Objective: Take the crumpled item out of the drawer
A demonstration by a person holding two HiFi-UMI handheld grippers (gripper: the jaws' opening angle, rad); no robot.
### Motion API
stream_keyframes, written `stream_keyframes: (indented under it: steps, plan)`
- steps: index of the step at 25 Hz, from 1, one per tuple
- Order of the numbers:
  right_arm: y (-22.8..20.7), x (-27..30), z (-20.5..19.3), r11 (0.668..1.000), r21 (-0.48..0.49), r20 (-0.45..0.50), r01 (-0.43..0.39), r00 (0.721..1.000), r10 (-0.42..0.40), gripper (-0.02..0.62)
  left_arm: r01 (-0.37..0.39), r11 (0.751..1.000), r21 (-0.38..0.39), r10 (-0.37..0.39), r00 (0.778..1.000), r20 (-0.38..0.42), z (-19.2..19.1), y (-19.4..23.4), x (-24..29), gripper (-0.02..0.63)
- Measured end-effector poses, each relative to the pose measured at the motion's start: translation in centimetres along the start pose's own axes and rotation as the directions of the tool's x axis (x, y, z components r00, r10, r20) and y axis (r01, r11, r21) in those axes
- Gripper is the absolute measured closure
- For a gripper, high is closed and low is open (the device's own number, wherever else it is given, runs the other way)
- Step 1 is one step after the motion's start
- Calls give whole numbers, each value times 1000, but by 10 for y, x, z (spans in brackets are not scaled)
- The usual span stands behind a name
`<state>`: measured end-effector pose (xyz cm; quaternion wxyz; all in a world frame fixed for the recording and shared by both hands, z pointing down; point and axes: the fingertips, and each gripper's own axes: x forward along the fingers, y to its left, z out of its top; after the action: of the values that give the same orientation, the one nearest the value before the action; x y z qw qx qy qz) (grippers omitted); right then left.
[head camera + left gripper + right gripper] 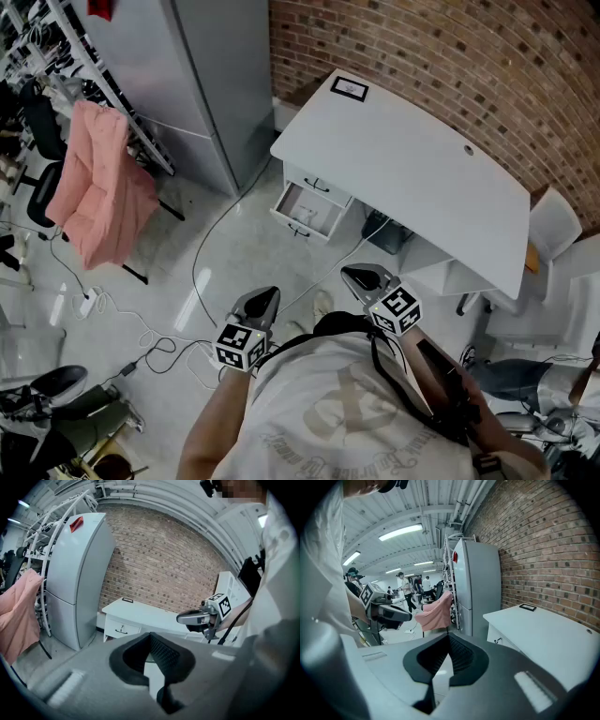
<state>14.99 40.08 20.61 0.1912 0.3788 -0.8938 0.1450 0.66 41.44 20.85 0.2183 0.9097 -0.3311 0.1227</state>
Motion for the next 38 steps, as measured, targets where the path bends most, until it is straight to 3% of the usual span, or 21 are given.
stream_keyframes:
  steps: [8,14,21,29,38]
  plan:
    - [15,-15,-7,1000,5,9,22,1000,-22,588,20,1000,-7,-20,1000,9,-10,-13,-12,603]
    - [-1,-42,-14,993,22,10,116,993,-116,588,53,999,2,-53,999,9,-9,-26,-1,603]
    - [-9,-55,-18,989,18,-1,149,989,-149,588,79,997,18,-79,997,12,-2,-38,8,603]
    - [-9,-43,-11,989,31,8,146,989,-146,588,47,999,23,-47,999,11,-3,-28,-6,601]
    - [-3,12,-1,999,23,-4,44,999,-44,588,-50,999,-5,50,999,4,-2,14,-23,601]
